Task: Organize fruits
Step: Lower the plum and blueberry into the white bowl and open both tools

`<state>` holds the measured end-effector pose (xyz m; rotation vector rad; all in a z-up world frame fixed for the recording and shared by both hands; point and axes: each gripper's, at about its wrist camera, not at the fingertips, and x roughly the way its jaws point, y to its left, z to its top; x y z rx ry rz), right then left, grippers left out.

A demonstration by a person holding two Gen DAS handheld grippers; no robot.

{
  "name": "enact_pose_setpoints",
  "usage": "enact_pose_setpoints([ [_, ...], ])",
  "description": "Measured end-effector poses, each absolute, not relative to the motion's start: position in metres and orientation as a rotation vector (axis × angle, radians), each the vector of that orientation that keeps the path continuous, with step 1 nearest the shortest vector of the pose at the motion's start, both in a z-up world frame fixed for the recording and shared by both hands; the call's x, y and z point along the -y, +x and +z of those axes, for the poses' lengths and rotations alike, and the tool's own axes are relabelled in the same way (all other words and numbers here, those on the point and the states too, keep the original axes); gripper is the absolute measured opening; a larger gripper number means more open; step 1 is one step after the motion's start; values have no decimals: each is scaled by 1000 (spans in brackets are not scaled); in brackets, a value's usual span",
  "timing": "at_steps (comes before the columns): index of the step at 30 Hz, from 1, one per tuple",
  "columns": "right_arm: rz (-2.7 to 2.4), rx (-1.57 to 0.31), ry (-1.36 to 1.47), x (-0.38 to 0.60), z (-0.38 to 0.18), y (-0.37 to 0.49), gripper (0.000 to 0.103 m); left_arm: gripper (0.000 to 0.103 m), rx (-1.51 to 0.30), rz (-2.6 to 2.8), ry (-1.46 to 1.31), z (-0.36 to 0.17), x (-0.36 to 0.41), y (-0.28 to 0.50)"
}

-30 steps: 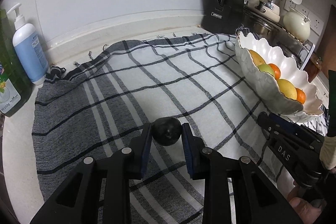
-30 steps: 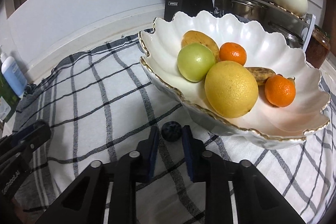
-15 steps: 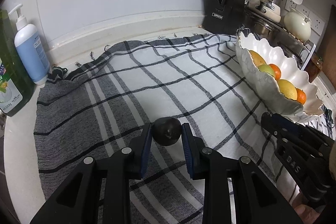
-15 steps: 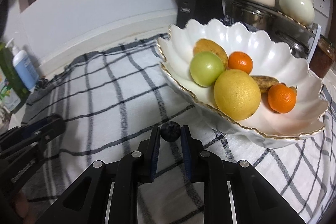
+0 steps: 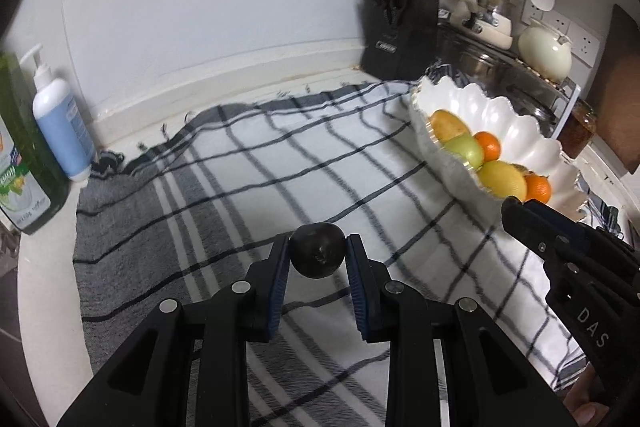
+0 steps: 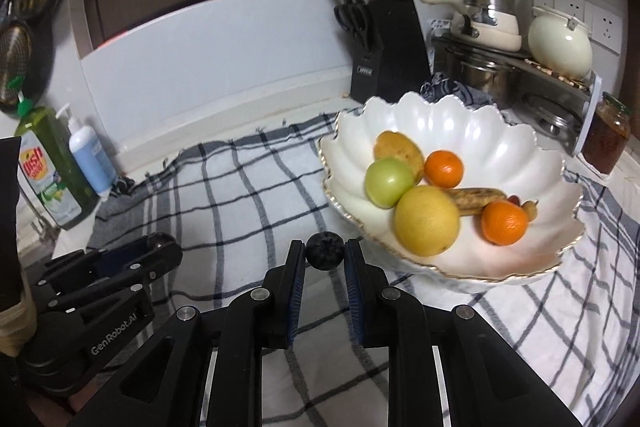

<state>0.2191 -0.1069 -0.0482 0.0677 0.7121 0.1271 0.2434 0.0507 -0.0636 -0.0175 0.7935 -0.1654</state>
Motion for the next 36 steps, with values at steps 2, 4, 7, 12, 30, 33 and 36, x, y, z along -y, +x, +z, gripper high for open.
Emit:
enact_pose_setpoints([
  [2, 122, -698, 74, 114, -42, 216, 22, 29, -783, -174, -10, -57, -44, 243],
  [4, 114, -685, 81, 121, -35, 214, 22, 29, -771, -187, -2, -49, -34, 244],
  [7, 96, -665, 92, 137, -26, 212, 22, 29, -758, -216, 8, -39, -17, 246],
  [12, 51, -639, 106, 167, -14, 213, 22, 29, -736, -268, 31, -24, 16, 255],
  [30, -73, -639, 134, 275, -12, 265, 22, 29, -737, -392, 104, -15, 131, 321],
  [33, -82, -654, 141, 286, -19, 279, 22, 29, -748, -395, 104, -20, 140, 334],
  [36, -83, -674, 155, 297, -27, 294, 22, 29, -759, -393, 107, -26, 148, 345],
])
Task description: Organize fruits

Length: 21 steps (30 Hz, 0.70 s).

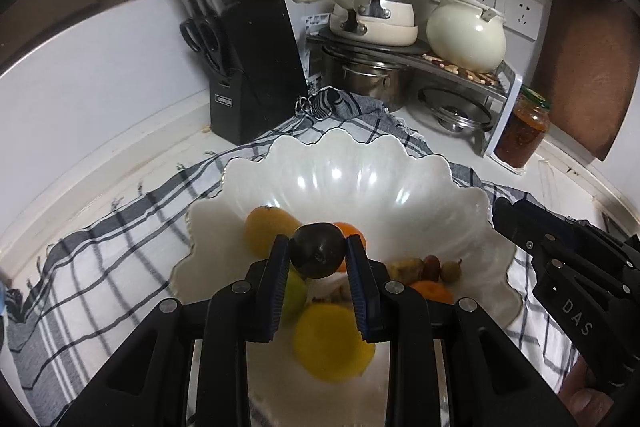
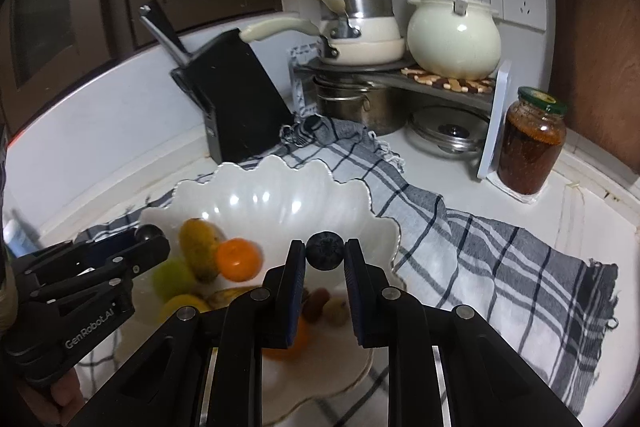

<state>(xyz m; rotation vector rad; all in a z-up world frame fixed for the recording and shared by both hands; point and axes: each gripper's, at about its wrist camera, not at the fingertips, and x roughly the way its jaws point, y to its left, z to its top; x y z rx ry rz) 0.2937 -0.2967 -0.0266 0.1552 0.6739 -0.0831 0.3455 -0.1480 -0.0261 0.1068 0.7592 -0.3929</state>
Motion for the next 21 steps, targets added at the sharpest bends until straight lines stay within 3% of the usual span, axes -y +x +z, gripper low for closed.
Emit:
enact_pose_setpoints([
  [9, -61, -728, 167, 308, -46, 316, 22, 29, -803, -388, 118, -46, 160, 361],
  [14, -57, -736, 164, 307, -48, 317, 23, 50, -794, -367, 120, -44, 157, 358],
  [21, -75, -702, 145, 299, -35, 301, 55, 60, -775, -336, 126, -33, 146, 343],
])
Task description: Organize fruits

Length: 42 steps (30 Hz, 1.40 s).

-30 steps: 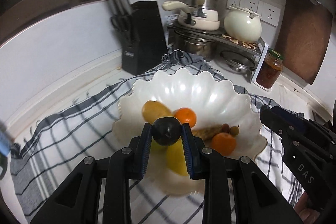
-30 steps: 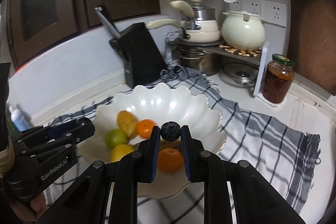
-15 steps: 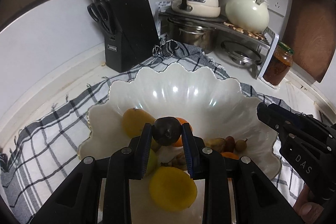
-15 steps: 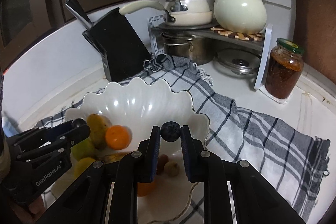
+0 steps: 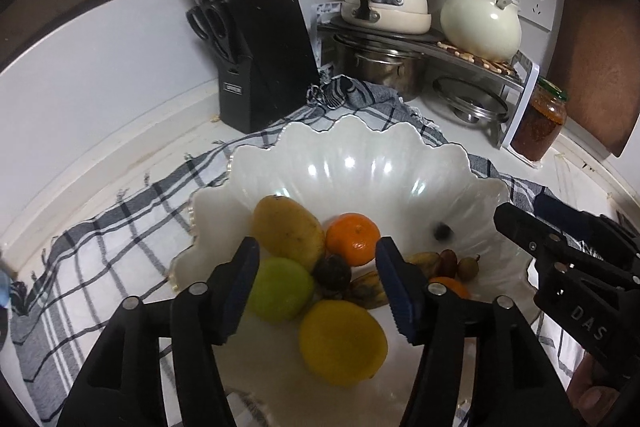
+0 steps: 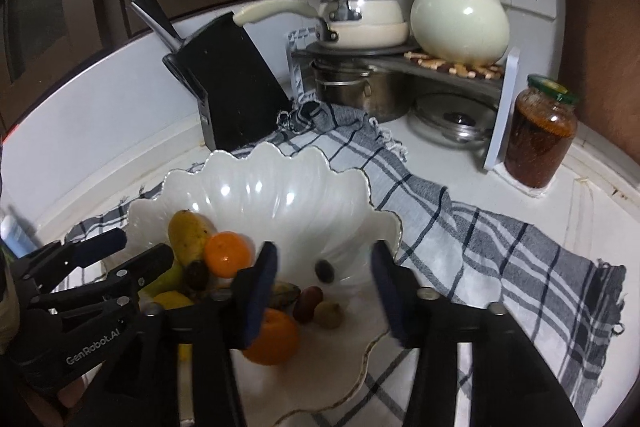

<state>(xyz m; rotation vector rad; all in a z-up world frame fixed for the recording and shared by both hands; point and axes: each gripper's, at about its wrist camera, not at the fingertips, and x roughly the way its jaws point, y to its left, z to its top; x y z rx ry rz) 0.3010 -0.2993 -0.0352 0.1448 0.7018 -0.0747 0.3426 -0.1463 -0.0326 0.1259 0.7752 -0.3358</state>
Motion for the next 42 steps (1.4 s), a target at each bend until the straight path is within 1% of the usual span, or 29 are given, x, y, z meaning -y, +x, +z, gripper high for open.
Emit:
enact_pose_setpoints([
  [4, -89, -671, 125, 292, -22, 285, 65, 68, -760, -317, 121, -23, 138, 330],
  [6, -92, -658, 118, 288, -15, 278, 66, 70, -751, -305, 118, -17, 132, 321],
  [10, -90, -639, 107, 280, -4, 260, 67, 80, -730, -282, 107, -5, 119, 301],
  [14, -102, -620, 95, 272, 5, 238, 77, 82, -709, -260, 98, 4, 105, 280],
  [18, -104, -603, 79, 263, 14, 217, 78, 84, -688, -239, 91, 13, 91, 255],
  [22, -98, -590, 74, 255, 20, 196, 78, 88, -670, -221, 80, 19, 80, 233],
  [26, -93, -570, 63, 246, 27, 173, 78, 91, -645, -206, 71, 25, 71, 210],
  [31, -88, -539, 50, 238, 34, 145, 83, 91, -626, -199, 61, 29, 63, 183],
  [42, -77, -518, 63, 232, 32, 105, 83, 91, -595, -185, 58, 30, 53, 137],
])
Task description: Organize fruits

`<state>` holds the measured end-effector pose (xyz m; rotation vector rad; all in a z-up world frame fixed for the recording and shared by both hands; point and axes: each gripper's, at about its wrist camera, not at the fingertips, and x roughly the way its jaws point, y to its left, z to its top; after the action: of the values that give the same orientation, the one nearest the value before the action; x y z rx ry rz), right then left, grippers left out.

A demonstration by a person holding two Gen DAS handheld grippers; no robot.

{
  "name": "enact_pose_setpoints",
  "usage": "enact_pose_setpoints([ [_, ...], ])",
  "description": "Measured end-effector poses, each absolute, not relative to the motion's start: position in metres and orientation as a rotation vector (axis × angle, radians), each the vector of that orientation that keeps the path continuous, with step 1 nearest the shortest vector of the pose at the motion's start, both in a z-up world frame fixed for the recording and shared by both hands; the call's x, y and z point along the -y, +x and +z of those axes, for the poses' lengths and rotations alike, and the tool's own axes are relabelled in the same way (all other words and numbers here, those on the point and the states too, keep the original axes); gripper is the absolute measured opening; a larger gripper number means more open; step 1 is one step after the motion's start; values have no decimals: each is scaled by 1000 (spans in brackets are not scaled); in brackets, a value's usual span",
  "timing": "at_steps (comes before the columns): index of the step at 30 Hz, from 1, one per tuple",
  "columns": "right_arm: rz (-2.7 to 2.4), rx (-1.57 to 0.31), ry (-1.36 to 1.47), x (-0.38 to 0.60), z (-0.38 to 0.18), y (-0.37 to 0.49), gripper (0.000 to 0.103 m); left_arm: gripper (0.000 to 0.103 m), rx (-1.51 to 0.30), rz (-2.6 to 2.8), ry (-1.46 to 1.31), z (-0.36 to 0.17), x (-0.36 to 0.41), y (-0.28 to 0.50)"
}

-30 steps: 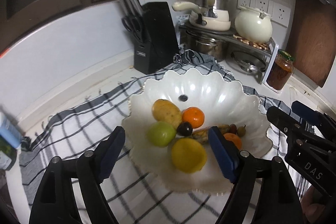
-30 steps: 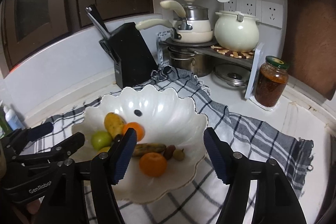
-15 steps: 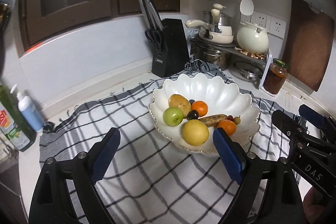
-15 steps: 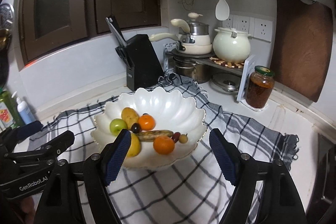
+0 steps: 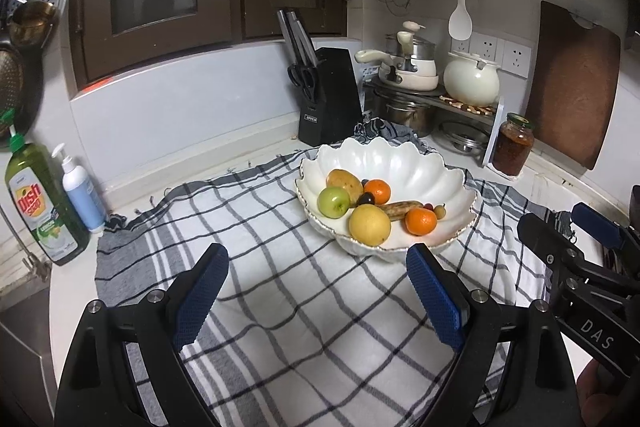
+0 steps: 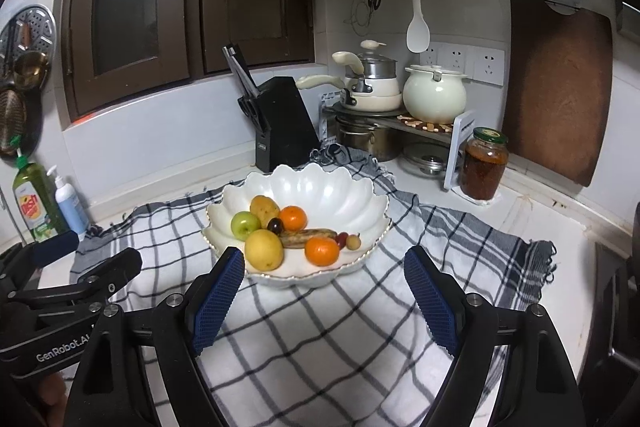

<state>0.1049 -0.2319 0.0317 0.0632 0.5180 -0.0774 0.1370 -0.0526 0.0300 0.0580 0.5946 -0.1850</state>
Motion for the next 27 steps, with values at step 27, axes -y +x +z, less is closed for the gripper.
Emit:
enact_pose_setpoints([
  [27, -79, -497, 56, 202, 25, 39, 90, 103, -579, -112, 37, 20, 11, 65],
])
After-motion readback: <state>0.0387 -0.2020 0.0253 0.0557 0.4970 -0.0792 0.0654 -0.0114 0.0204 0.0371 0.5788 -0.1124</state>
